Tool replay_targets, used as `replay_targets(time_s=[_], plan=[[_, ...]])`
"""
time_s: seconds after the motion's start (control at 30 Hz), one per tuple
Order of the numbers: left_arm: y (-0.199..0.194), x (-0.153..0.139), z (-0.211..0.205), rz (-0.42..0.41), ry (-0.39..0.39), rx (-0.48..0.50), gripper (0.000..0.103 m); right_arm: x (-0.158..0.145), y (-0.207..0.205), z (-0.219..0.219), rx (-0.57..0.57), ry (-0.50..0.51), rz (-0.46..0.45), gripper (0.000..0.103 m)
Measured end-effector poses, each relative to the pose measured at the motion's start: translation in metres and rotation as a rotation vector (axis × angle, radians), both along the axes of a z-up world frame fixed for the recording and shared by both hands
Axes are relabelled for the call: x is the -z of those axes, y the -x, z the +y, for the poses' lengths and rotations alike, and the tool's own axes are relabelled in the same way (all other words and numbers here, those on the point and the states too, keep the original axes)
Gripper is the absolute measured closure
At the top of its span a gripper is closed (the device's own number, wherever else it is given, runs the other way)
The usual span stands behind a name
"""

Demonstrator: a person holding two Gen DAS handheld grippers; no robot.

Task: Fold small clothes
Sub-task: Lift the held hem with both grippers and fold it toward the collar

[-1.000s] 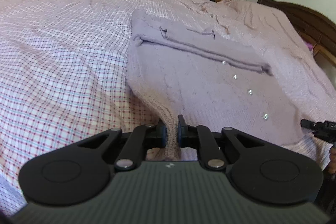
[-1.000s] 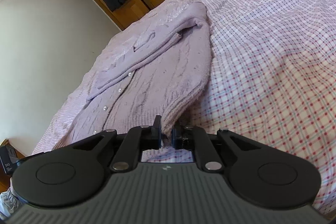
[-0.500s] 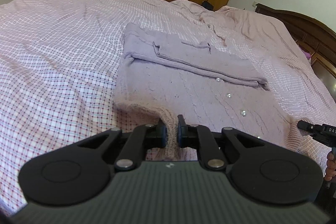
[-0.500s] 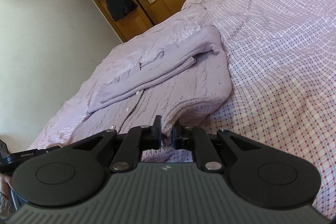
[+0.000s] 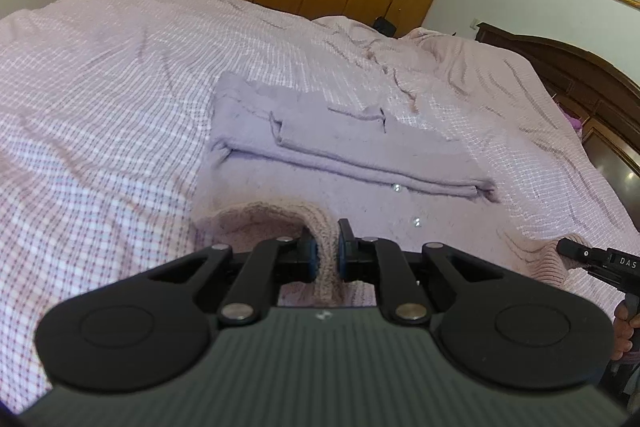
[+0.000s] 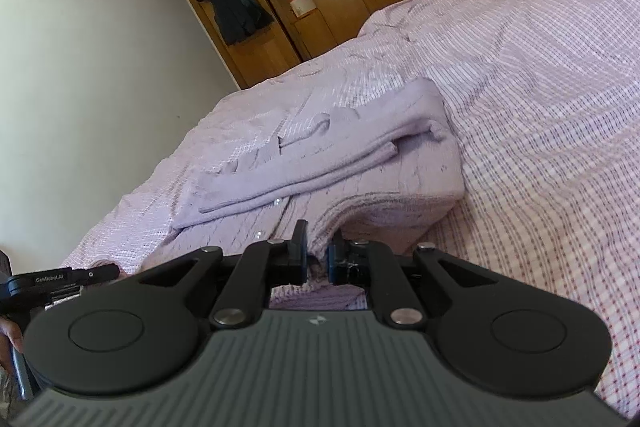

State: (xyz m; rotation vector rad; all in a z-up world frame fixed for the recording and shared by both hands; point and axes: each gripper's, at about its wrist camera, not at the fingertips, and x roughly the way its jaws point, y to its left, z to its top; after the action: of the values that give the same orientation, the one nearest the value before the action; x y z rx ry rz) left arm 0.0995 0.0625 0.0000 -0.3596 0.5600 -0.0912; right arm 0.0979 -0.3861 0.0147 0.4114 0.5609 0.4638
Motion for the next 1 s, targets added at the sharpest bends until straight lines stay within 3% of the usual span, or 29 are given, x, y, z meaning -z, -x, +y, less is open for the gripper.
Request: replay_targets(time_s=[0.4, 0.6, 0.77, 1.0], plan=[[-0.025, -0.019, 0.002, -0.027, 0.047, -0.025, 0.091, -0.013, -0.013, 0.001, -0.002, 0.002, -0.017, 0.094], [-0.046, -0.032, 0.000, -0.058, 0.034, -0.021, 0.091, -0.022, -0.028, 0.001, 0.005, -0.016, -0.021, 0.094], [-0.065, -0.044, 0.005, -0.085, 0.018, -0.018, 0.091, -0.029, -0.056, 0.001, 0.007, -0.089, -0.006, 0.094], [-0.094, -0.054, 0.025, -0.097, 0.023, -0.043, 0.091, -0.041, -0.098, 0.018, 0.014, -0.052, -0.039, 0.094]])
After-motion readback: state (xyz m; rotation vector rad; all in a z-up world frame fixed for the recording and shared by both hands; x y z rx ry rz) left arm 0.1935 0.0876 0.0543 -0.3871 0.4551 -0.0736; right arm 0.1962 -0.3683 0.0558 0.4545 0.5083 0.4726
